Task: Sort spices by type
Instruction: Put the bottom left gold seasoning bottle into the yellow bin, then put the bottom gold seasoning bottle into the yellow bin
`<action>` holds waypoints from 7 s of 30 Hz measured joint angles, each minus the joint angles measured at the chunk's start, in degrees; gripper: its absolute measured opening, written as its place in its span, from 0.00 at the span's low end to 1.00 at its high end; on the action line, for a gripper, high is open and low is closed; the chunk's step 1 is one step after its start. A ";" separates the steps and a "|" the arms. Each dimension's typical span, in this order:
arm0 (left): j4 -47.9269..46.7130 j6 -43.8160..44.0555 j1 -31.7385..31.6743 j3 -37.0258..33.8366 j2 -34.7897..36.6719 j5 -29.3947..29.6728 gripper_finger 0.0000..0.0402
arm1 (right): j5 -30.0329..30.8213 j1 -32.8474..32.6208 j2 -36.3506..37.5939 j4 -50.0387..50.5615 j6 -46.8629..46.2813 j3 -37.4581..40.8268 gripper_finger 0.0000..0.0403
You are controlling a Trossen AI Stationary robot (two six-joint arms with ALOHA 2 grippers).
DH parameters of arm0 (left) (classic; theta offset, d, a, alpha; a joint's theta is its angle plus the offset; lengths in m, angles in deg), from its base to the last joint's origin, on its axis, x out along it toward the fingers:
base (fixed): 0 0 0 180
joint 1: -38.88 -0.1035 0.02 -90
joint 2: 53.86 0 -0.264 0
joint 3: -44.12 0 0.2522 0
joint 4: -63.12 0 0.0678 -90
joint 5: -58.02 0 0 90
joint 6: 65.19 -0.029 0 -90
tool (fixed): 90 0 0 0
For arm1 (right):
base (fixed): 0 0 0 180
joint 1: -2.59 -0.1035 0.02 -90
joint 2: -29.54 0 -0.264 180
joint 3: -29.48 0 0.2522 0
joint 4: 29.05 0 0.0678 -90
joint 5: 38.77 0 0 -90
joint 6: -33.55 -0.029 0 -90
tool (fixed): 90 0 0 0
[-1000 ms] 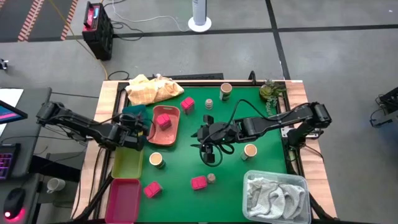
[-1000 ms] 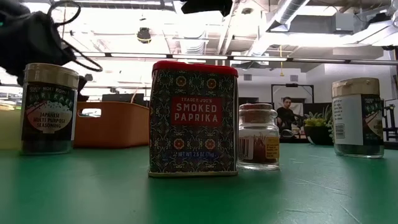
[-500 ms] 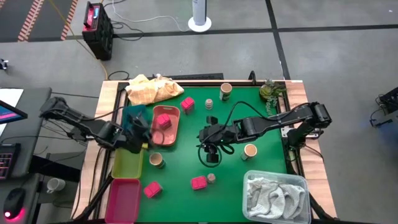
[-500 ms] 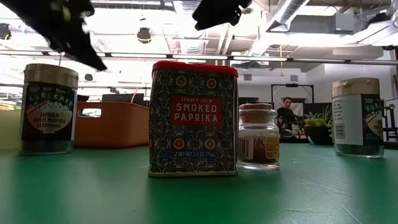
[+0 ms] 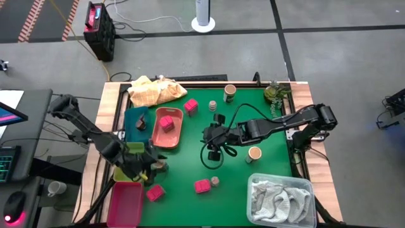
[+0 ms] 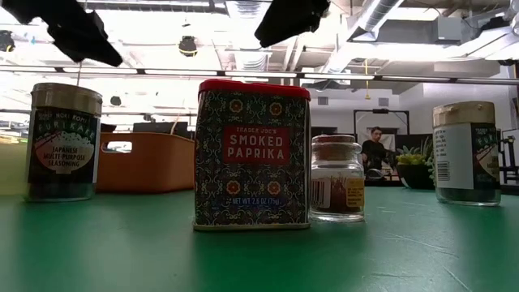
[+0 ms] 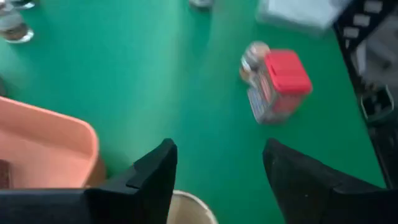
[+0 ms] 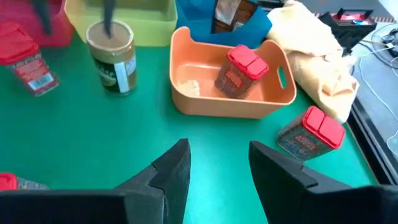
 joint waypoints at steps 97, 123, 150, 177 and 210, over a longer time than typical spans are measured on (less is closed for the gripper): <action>-48.22 49.37 16.93 4.38 -2.39 -18.61 0.79 | 0.10 -3.37 0.02 -1.96 1.41 -0.02 0.47; -53.91 36.72 14.05 13.95 -2.19 24.16 0.87 | -7.02 14.44 0.02 3.46 4.78 -0.02 0.48; -41.38 13.76 1.59 12.78 -2.30 25.64 0.87 | -13.73 7.66 0.17 39.98 -2.54 0.00 0.59; -41.12 -5.66 -7.96 12.74 -2.30 26.25 0.87 | -25.03 -3.22 0.18 54.26 -24.29 -0.02 0.97; -42.93 -4.55 -8.12 12.74 -2.32 22.03 0.87 | -13.62 -9.97 17.80 49.09 -39.89 16.62 0.98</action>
